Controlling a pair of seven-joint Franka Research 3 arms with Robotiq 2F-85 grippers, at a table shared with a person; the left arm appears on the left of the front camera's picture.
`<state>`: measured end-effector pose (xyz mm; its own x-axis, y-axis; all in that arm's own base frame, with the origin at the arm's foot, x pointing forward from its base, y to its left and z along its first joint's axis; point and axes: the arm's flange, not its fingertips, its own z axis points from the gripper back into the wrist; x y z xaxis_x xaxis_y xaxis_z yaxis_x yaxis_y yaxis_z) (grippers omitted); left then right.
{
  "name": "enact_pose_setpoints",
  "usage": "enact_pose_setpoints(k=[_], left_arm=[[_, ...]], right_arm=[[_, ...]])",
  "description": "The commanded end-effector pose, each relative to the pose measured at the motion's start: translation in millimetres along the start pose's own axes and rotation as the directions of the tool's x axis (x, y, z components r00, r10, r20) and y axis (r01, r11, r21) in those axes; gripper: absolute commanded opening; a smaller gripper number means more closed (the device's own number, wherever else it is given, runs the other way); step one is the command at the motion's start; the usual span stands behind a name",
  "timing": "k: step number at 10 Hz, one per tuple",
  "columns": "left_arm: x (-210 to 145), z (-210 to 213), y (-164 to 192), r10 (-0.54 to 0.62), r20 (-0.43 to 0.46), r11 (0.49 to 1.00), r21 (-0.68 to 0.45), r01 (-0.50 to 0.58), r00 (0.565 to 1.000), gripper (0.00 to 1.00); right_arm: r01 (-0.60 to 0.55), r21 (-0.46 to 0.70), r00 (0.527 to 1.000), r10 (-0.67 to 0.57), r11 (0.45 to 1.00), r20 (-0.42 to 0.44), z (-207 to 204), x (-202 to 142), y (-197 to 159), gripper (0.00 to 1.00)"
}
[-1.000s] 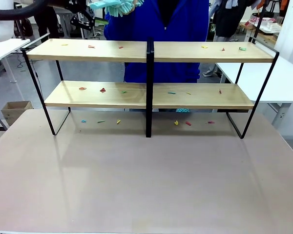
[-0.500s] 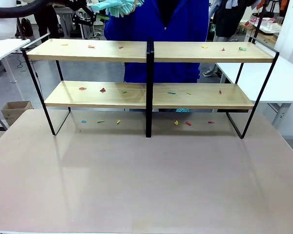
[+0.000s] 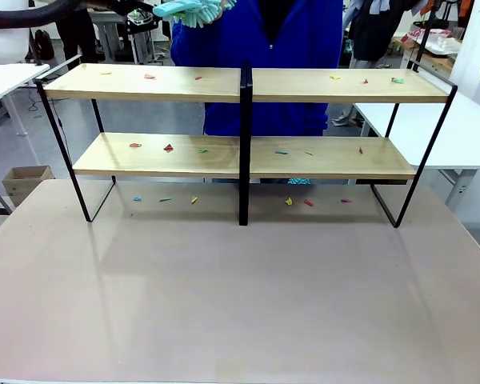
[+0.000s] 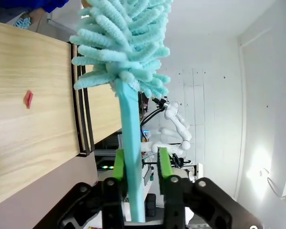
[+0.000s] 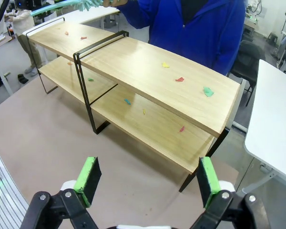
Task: Clean the shelves.
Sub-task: Pick up the Duster when the human hands it over.
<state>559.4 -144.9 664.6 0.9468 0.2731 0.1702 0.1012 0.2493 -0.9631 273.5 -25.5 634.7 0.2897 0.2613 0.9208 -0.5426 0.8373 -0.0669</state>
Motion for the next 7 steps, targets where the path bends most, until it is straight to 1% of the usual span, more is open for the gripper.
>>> enact_pose_setpoints(k=[1, 4, 5, 6, 7], left_arm=[[-5.4, 0.8, -0.6, -0.013, 0.017, 1.000, 0.027, 0.013, 1.000, 0.00], [-9.0, 3.5, -2.2, -0.017, 0.004, 1.000, 0.021, 0.017, 1.000, 0.00], [-13.7, 12.4, -4.8, -0.031, -0.007, 0.999, 0.023, 0.031, 0.999, 0.00], [-16.8, 30.2, -10.5, -0.053, -0.057, 0.998, 0.041, 0.055, 0.997, 0.00], [-19.6, 66.6, -17.0, -0.099, -0.151, 0.992, 0.068, 0.110, 0.984, 0.00]], right_arm=[[-0.001, 0.000, 1.000, 0.001, 1.000, 0.000, 0.7, 0.3, -0.3, 1.00], [-0.001, 0.000, 1.000, 0.001, 1.000, 0.000, 0.7, 0.3, -0.3, 1.00], [-0.001, 0.000, 1.000, 0.001, 1.000, 0.000, 0.7, 0.3, -0.3, 1.00], [-0.001, 0.000, 1.000, 0.001, 1.000, 0.000, 0.7, 0.3, -0.3, 1.00], [-0.001, 0.000, 1.000, 0.001, 1.000, 0.000, 0.7, 0.3, -0.3, 1.00]])
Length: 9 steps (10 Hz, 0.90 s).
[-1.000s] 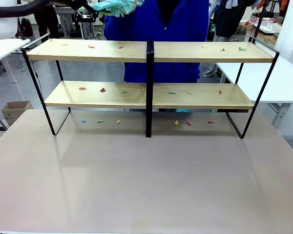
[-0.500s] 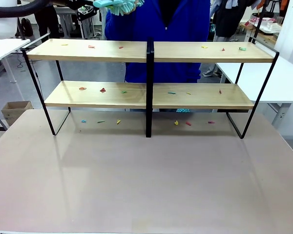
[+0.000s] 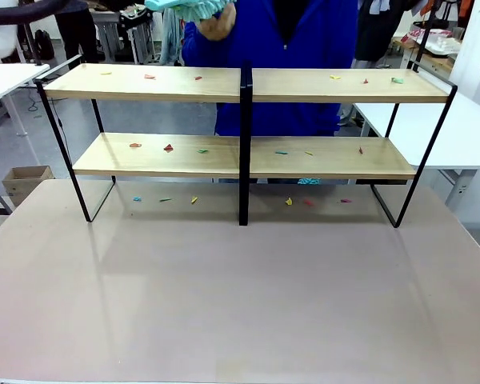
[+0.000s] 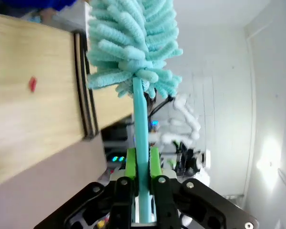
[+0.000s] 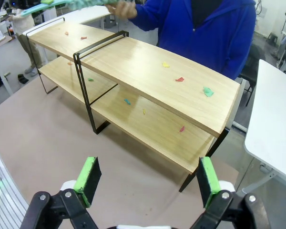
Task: Clean the shelves.
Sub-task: Pick up the Duster when the human hands it over.
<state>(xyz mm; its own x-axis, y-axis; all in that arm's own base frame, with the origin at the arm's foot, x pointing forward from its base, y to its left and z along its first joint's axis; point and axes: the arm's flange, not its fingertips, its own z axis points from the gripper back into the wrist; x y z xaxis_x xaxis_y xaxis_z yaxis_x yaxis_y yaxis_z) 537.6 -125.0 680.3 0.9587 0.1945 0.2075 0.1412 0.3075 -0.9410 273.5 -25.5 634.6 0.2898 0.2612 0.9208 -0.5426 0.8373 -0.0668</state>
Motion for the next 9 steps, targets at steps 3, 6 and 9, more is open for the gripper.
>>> enact_pose_setpoints(k=[3, 6, 9], left_arm=[[-32.0, 185.4, -0.8, -0.248, -0.220, 0.964, 0.037, 0.263, 0.943, 0.00], [-47.2, 315.0, 11.9, -0.386, -0.114, 0.922, -0.071, 0.380, 0.916, 0.00], [-67.2, 436.7, 56.7, -0.408, 0.088, 0.907, -0.074, 0.415, 0.909, 0.00]], right_arm=[[-0.001, 0.000, 1.000, 0.001, 1.000, 0.000, 0.7, 0.3, -0.3, 1.00], [-0.001, 0.000, 1.000, 0.001, 1.000, 0.000, 0.7, 0.3, -0.3, 1.00], [-0.001, 0.000, 1.000, 0.001, 1.000, 0.000, 0.7, 0.3, -0.3, 1.00]])
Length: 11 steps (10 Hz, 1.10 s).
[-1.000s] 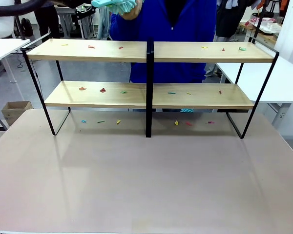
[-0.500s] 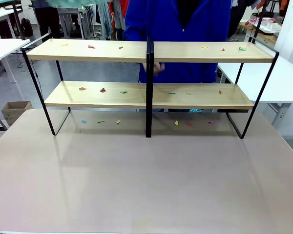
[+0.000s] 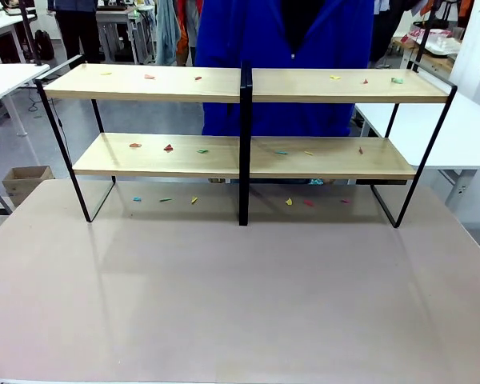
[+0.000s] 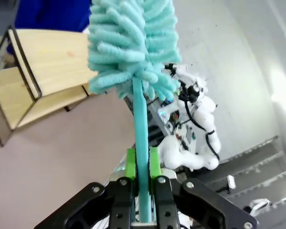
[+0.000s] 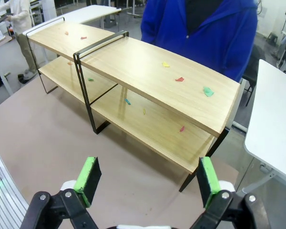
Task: Clean the shelves.
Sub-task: Pick up the Duster when the human hands it over, then clean a randomly selected level of the Shelf with the Duster.
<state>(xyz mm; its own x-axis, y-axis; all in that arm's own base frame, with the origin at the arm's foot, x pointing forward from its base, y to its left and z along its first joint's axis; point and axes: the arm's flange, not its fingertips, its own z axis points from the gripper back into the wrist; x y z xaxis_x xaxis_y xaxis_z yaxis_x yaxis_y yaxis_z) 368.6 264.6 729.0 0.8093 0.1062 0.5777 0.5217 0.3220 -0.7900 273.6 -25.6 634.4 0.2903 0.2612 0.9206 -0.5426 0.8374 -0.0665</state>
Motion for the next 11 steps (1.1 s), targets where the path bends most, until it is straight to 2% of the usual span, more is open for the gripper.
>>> enact_pose_setpoints(k=[1, 2, 3, 11], left_arm=[[-9.6, 44.9, 23.3, -0.011, -0.015, 1.000, 0.004, 0.011, 1.000, 0.00], [-23.9, 56.2, 38.0, 0.058, -0.080, 0.995, 0.088, -0.051, 0.995, 0.00], [-14.5, 30.7, 15.5, 0.008, 0.023, 1.000, 0.007, -0.008, 1.000, 0.00], [-14.5, 30.7, 15.5, 0.008, 0.023, 1.000, 0.007, -0.008, 1.000, 0.00]], right_arm=[[-0.001, 0.000, 1.000, 0.001, 1.000, 0.001, 0.9, 0.5, -0.2, 1.00], [-0.001, 0.000, 1.000, 0.001, 1.000, 0.001, 0.9, 0.5, -0.2, 1.00], [-0.001, 0.000, 1.000, 0.001, 1.000, 0.001, 0.9, 0.5, -0.2, 1.00], [-0.001, 0.000, 1.000, 0.001, 1.000, 0.001, 0.9, 0.5, -0.2, 1.00]])
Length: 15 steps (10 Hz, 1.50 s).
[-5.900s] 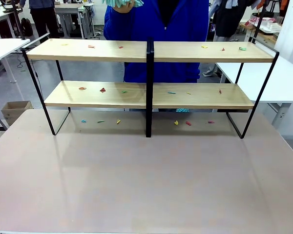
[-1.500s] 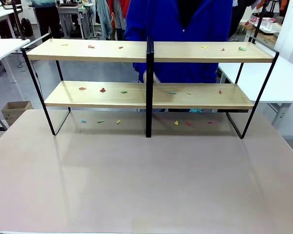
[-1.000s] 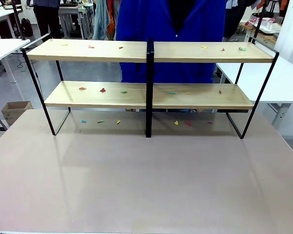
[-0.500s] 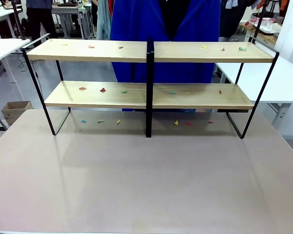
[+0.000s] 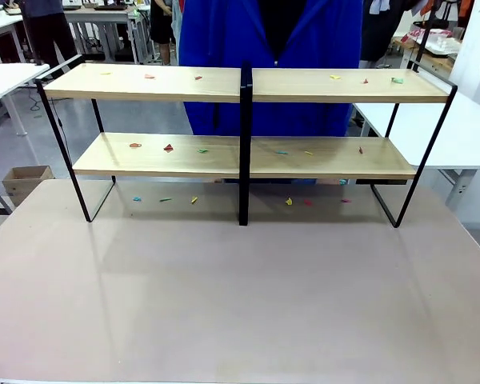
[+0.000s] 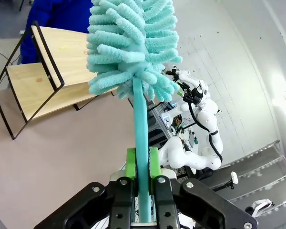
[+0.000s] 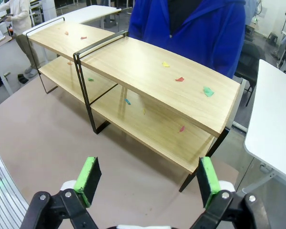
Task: Clean the shelves.
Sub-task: Clean a randomly selected level of the Shelf with the Duster.
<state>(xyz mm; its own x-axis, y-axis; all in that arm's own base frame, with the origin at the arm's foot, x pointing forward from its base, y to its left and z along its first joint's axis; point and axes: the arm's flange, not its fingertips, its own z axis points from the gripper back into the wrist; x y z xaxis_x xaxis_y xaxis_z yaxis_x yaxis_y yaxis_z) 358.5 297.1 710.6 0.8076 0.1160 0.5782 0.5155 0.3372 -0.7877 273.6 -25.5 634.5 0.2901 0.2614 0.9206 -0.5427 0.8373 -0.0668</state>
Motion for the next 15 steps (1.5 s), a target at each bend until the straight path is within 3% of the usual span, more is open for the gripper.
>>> enact_pose_setpoints(k=[1, 2, 3, 4, 5, 6, 8, 9, 10, 11, 12, 13, 14, 15], left_arm=[[0.8, 1.3, -4.3, 0.006, 0.013, 1.000, -0.010, -0.006, 1.000, 0.00], [0.0, 0.0, 0.0, 0.000, 0.000, 1.000, 0.000, 0.000, 1.000, 0.12], [-14.5, -21.3, 0.5, -0.012, -0.148, 0.999, 0.046, 0.019, 0.989, 0.12], [-37.0, -40.6, 3.2, -0.044, -0.340, 0.997, 0.041, 0.061, 0.940, 0.12], [-58.0, -59.1, 4.2, -0.067, -0.492, 0.995, 0.029, 0.094, 0.868, 0.12], [-77.5, -80.1, 7.3, -0.073, -0.579, 0.989, 0.063, 0.134, 0.812, 0.12], [-123.5, -137.3, 10.9, -0.112, -0.792, 0.985, -0.007, 0.173, 0.600, 0.12], [-138.4, -160.4, 11.1, -0.132, -0.839, 0.978, -0.024, 0.207, 0.528, 0.12], [-143.3, -179.1, 12.1, -0.064, -0.828, 0.973, 0.073, 0.221, 0.557, 0.12], [-121.5, -153.0, 14.4, -0.062, -0.806, 0.991, 0.020, 0.131, 0.589, 0.12], [-121.5, -153.0, 14.4, -0.062, -0.806, 0.991, 0.020, 0.131, 0.589, 0.12], [-136.6, -173.7, 12.4, -0.067, -0.846, 0.986, 0.026, 0.167, 0.529, 0.12], [-129.9, -202.4, 9.7, -0.046, -0.831, 0.982, 0.064, 0.177, 0.555, 0.12], [-123.5, -266.5, 3.7, -0.042, -0.774, 0.986, 0.070, 0.151, 0.631, 0.12]], right_arm=[[-0.001, 0.000, 1.000, 0.001, 1.000, 0.001, 0.8, 0.5, -0.3, 1.00], [-0.001, 0.000, 1.000, 0.001, 1.000, 0.001, 0.8, 0.5, -0.3, 1.00], [-0.001, 0.000, 1.000, 0.001, 1.000, 0.001, 0.8, 0.5, -0.3, 1.00], [-0.001, 0.000, 1.000, 0.001, 1.000, 0.001, 0.8, 0.5, -0.3, 1.00], [-0.001, 0.000, 1.000, 0.001, 1.000, 0.001, 0.8, 0.5, -0.3, 1.00], [-0.001, 0.000, 1.000, 0.001, 1.000, 0.001, 0.8, 0.5, -0.3, 1.00], [-0.001, 0.000, 1.000, 0.001, 1.000, 0.001, 0.8, 0.5, -0.3, 1.00], [-0.001, 0.000, 1.000, 0.001, 1.000, 0.001, 0.8, 0.5, -0.3, 1.00], [-0.001, 0.000, 1.000, 0.001, 1.000, 0.001, 0.8, 0.5, -0.3, 1.00], [-0.001, 0.000, 1.000, 0.001, 1.000, 0.001, 0.8, 0.5, -0.3, 1.00], [-0.001, 0.000, 1.000, 0.001, 1.000, 0.001, 0.8, 0.5, -0.3, 1.00], [-0.001, 0.000, 1.000, 0.001, 1.000, 0.001, 0.8, 0.5, -0.3, 1.00], [-0.001, 0.000, 1.000, 0.001, 1.000, 0.001, 0.8, 0.5, -0.3, 1.00], [-0.001, 0.000, 1.000, 0.001, 1.000, 0.001, 0.8, 0.5, -0.3, 1.00]])
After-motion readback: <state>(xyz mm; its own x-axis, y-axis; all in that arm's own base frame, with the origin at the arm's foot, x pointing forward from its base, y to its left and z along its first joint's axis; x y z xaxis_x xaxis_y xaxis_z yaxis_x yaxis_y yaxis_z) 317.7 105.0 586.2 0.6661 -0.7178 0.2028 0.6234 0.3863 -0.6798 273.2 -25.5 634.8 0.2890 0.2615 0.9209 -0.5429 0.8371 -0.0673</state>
